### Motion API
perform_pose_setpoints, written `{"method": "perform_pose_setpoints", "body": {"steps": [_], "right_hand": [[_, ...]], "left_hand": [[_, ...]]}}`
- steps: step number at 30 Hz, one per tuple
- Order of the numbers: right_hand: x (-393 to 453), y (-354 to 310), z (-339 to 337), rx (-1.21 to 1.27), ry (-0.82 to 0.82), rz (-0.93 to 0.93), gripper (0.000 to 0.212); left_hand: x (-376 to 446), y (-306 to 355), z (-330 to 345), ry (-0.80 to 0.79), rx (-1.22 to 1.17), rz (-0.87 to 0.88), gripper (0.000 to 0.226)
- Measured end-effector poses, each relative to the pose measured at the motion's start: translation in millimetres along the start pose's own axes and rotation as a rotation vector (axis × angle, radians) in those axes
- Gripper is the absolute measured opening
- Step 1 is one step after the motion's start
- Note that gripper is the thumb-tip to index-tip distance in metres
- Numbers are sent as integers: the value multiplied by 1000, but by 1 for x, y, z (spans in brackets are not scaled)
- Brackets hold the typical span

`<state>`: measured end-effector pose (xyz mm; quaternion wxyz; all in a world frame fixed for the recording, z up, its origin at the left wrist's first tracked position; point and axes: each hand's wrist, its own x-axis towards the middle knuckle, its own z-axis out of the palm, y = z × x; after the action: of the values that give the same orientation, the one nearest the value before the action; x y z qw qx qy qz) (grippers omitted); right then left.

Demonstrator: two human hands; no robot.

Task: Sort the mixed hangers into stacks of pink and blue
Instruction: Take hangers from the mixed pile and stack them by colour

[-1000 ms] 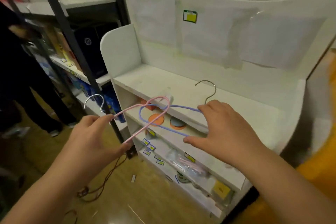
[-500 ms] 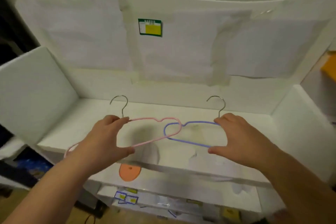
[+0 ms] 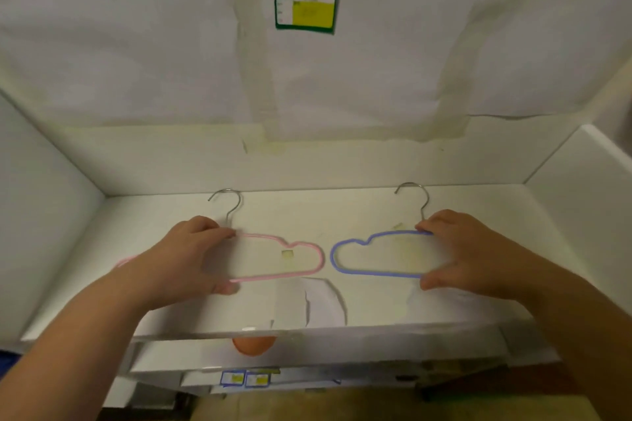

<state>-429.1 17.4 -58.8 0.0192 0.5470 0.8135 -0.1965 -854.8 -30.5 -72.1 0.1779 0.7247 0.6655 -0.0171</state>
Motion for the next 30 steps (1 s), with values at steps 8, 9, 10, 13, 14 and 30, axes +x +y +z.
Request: {"method": "perform_pose_setpoints", "body": {"steps": [8, 9, 10, 13, 14, 30], "right_hand": [[1, -4, 4, -37, -22, 11, 92], [0, -6, 4, -31, -8, 16, 90], [-3, -8, 4, -24, 20, 23, 87], [-13, -14, 4, -27, 139, 37, 70], [-19, -16, 3, -26, 190, 40, 65], [-262, 64, -31, 73, 658, 157, 53]], "left_hand": [[-8, -10, 9, 18, -6, -27, 108], [-10, -7, 10, 38, -15, -31, 106], [-11, -3, 9, 66, -31, -39, 103], [-14, 18, 4, 185, -67, -20, 83], [-15, 28, 2, 223, -73, 2, 77], [-88, 309, 9, 488, -54, 326, 53]]}}
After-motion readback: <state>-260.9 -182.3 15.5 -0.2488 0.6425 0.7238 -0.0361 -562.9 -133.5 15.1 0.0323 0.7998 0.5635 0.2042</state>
